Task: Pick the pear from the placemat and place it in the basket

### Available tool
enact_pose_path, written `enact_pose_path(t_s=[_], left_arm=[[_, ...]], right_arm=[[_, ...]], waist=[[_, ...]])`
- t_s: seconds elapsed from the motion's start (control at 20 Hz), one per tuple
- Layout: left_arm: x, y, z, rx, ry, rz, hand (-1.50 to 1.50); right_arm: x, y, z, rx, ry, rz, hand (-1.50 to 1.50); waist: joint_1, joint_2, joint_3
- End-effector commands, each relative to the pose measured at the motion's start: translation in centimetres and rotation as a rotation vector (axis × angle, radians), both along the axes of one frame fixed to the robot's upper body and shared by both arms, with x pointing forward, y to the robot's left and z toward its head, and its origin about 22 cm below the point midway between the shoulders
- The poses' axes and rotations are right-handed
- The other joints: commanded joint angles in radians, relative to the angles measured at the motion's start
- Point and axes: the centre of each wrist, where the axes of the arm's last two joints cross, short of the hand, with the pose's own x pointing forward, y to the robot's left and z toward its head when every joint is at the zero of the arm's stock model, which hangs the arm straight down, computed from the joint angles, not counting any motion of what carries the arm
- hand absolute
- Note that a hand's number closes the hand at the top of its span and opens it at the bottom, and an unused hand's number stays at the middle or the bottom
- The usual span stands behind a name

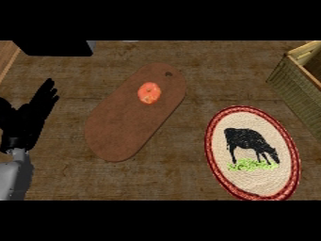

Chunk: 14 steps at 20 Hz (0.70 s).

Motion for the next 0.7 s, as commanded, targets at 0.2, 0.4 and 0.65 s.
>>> enact_pose_path(t_s=[0.2,0.4,0.65], left_arm=[[-0.6,0.1,-0.6,-0.015,0.009,0.011,0.00],[-0.5,0.5,0.1,-0.007,0.022,0.027,0.00],[-2.3,3.6,-0.9,0.005,0.026,0.075,0.00]], right_arm=[[-1.8,-2.5,1.6,0.038,-0.313,-0.095,-1.50],[-4.0,-4.6,2.7,0.078,-0.474,-0.154,-1.50],[-8.1,-5.4,2.6,0.116,-0.496,-0.116,-1.50]], waist=[[-0.012,-0.006,0.000],[-0.042,-0.018,0.000],[-0.069,-0.027,-0.001]])
